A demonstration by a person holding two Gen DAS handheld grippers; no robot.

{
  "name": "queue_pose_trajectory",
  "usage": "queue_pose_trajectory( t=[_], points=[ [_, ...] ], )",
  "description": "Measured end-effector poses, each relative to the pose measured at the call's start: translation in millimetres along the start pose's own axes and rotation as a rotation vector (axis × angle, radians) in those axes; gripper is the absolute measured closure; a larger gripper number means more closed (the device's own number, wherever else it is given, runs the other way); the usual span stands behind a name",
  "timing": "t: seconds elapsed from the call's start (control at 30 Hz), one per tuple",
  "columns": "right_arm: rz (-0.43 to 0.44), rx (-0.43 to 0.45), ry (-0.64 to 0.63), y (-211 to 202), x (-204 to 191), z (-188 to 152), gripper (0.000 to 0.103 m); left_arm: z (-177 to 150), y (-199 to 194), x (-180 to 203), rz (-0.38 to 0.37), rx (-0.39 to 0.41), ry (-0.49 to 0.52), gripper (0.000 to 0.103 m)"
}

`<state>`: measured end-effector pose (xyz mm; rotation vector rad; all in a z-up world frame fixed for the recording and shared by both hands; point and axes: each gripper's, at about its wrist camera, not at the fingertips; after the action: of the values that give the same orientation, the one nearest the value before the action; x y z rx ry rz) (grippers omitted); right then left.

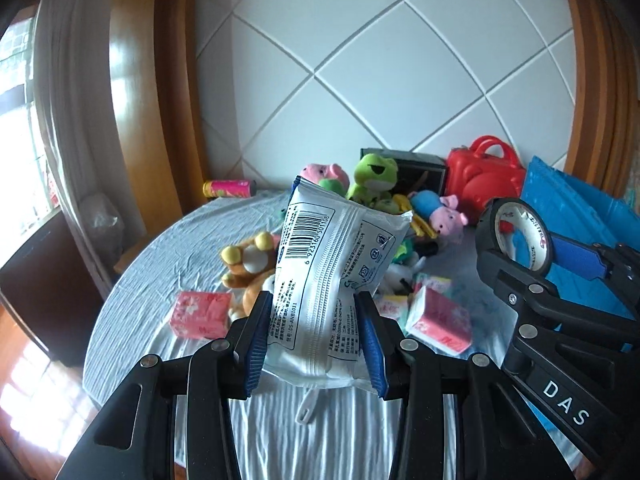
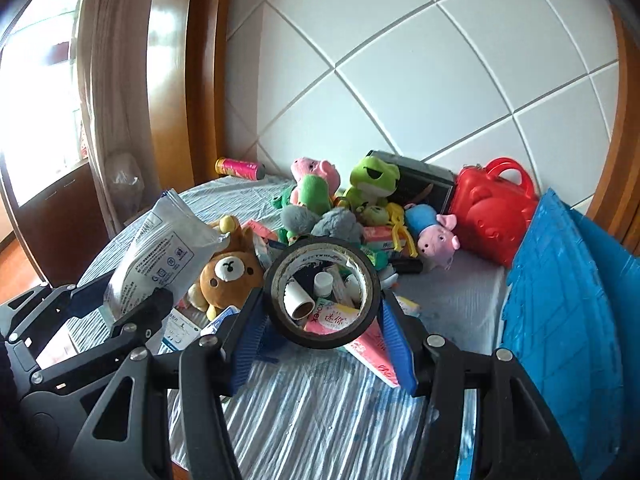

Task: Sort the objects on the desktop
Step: 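Lift the packet and tape roll and carry them over the blue bin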

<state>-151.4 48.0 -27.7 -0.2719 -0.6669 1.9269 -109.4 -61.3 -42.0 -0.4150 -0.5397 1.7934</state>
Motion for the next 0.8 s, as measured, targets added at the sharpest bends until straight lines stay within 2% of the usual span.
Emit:
queue_pose_trajectory(
  t=[0.17, 0.4, 0.6, 0.8],
  points=[
    [-0.095, 0.058, 0.023, -49.5, 26.4, 3.5, 0.047, 14.5, -25.9, 33.4, -0.091, 0.061, 0.036, 0.062],
    [-0.254, 0.138, 0.084, -119.2, 90.7, -4.6, 0.047, 29.1, -65.6, 106.2, -0.222, 0.149, 0.107, 0.062],
    [-0.379, 0.178, 0.148, -174.0, 168.4, -28.3, 0.047, 31.5, -97.0, 193.3, -0.326, 0.199, 0.175, 0.062],
    [-0.472, 0.176, 0.219, -214.0, 256.3, -65.0, 0.047, 23.9, -109.9, 287.7, -0.399, 0.180, 0.241, 0.062]
  ],
)
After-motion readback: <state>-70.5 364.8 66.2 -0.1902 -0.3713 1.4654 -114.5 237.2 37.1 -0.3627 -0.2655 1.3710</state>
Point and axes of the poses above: each gripper's, at about its wrist camera, not at the fingertips, and y roughly the way its jaws point, x to its right, z to its top
